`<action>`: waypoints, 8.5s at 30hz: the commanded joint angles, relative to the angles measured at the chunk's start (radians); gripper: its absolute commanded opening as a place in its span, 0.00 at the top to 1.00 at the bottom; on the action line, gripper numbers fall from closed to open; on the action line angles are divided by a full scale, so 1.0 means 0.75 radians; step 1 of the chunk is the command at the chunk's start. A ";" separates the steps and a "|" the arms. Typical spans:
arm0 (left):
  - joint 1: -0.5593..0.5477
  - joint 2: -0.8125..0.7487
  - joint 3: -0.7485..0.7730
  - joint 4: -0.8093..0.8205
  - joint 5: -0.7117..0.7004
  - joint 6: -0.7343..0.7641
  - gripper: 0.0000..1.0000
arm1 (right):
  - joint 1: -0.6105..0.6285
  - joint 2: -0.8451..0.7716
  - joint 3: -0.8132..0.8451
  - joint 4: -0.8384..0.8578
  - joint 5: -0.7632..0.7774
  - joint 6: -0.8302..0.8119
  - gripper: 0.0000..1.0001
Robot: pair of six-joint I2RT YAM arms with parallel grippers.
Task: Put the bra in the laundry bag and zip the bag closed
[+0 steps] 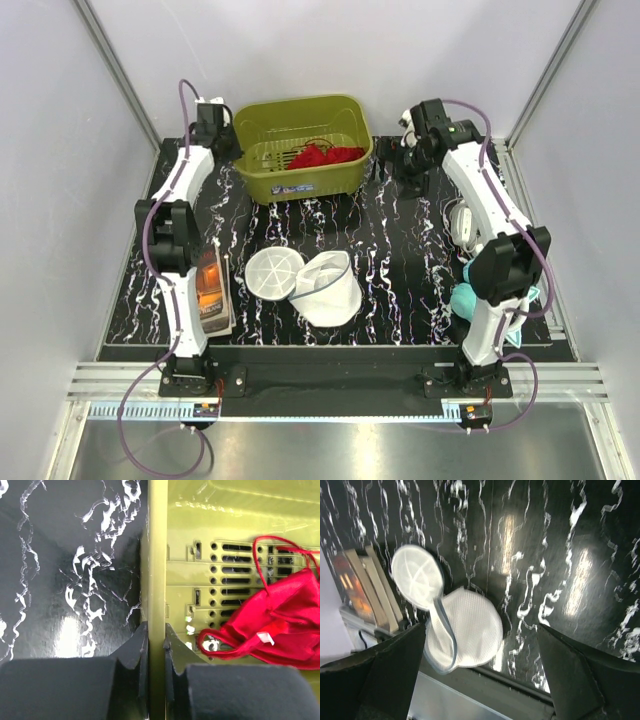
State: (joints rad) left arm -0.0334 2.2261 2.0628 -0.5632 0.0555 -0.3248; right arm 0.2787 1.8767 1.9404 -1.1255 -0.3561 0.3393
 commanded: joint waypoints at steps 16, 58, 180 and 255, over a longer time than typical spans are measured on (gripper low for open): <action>-0.205 -0.800 -1.216 1.503 -0.459 0.165 1.00 | 0.174 0.684 1.062 0.224 0.356 -0.074 0.15; -0.181 -0.706 -1.255 1.475 -0.393 0.161 1.00 | 0.265 0.534 1.037 0.836 0.270 0.040 1.00; -1.481 -0.884 -1.403 0.714 0.495 0.756 0.18 | -0.234 -0.948 -1.665 0.130 -0.221 0.499 1.00; -1.027 -0.103 -0.738 0.465 1.389 0.208 0.98 | -0.292 -0.639 -1.479 0.470 0.072 0.270 0.65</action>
State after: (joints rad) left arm -0.8238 2.1372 1.4887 -0.2176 1.0714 -0.1638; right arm 0.0635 1.4059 0.7753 -0.7128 -0.2981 0.5205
